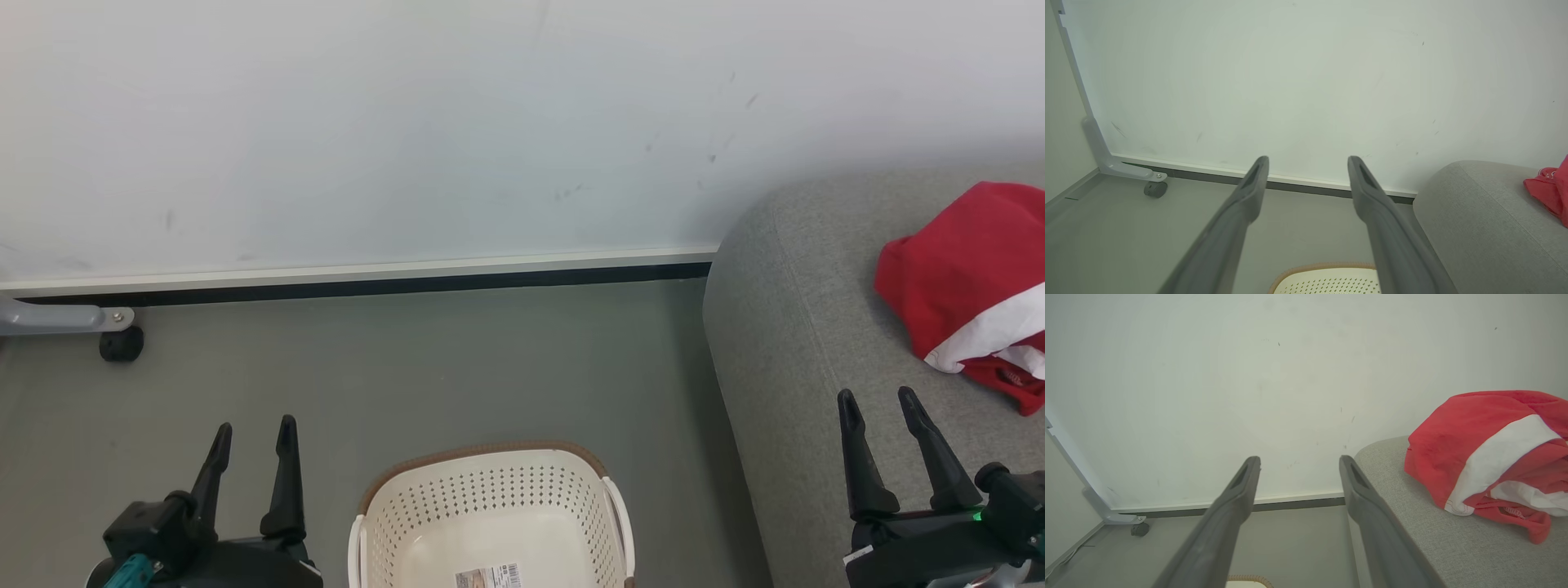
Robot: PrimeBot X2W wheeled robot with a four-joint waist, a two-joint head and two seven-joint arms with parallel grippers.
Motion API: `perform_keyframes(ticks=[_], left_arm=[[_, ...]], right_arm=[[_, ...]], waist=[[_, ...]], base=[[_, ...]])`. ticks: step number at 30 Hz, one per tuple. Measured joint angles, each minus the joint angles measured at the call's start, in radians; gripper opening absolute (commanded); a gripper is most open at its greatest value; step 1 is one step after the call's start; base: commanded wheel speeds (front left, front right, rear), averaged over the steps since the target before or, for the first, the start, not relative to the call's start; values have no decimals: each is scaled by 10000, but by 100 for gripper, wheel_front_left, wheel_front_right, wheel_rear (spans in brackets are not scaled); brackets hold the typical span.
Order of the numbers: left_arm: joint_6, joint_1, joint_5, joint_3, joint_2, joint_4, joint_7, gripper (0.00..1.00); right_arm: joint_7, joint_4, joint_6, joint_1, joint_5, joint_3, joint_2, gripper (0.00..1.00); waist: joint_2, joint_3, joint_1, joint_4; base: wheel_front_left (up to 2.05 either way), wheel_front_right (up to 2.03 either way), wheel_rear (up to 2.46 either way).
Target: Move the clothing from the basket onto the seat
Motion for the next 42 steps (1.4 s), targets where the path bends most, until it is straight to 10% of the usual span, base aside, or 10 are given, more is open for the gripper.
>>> perform_keyframes(ticks=[16, 17, 42], left_arm=[[-190, 9, 374, 211, -142, -88, 0, 100], [-182, 10, 370, 190, -159, -27, 8, 0], [-623, 219, -1670, 848, -639, 374, 825, 0]], right_arm=[[-2, -98, 46, -2, -98, -205, 184, 100], [13, -52, 44, 1, -94, -192, 211, 0], [825, 583, 355, 153, 2056, -932, 884, 0]], waist=[[0, 198, 0, 12], [0, 203, 0, 12], [0, 108, 0, -5]], base=[[0, 0, 0], [0, 0, 0], [0, 0, 0]])
